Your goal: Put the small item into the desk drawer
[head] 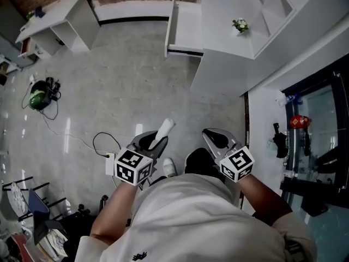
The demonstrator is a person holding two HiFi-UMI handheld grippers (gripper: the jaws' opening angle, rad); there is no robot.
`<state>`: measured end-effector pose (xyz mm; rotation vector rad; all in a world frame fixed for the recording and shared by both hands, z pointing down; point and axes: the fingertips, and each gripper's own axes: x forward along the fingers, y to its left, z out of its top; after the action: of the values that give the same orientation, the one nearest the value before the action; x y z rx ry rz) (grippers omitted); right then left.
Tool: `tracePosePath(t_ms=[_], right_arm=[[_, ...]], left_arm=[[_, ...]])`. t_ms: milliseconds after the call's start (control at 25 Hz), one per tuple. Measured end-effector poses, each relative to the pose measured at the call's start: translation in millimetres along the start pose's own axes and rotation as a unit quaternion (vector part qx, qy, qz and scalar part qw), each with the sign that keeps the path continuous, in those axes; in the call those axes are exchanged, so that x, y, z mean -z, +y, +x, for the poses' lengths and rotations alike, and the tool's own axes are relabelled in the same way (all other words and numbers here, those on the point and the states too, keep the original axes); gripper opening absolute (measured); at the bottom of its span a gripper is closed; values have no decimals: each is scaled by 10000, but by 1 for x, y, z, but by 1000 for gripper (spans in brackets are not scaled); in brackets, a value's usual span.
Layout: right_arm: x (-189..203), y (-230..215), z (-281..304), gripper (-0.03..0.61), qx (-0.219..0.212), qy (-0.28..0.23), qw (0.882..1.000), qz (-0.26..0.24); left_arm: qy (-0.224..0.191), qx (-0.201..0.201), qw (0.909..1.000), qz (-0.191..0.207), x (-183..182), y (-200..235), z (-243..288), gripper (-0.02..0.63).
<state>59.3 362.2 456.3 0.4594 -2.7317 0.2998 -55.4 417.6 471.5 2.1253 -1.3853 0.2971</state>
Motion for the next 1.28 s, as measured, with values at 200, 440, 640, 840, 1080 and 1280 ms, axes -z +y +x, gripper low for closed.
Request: tracePosePath(t_ms=[200,440,640,840,1080,1280], right_arm=[[6,-20,8,14,-41,161,9998,64],[-7,-70,41,14,-243,188,9995,122],[-21,-133,70,14,-533,294,9981,65],[-51,-195,90,14,-740,239,9970,-15],[-67,-276,100,14,-706,125,9974,62],[-71,-321,100,14,-580,40,9980,245]], left_arm=[[-17,-85,10000,25,-15,20,20,130],[1,-197,9998,12,-53,50,62,130],[69,-318,9995,-35,-97,74,117,130],[124,-486,9987,47,-146,96,170,130],[249,-630,9973,288,-193,115,236,130],[371,-699,9957,474,-221,131,278,130]])
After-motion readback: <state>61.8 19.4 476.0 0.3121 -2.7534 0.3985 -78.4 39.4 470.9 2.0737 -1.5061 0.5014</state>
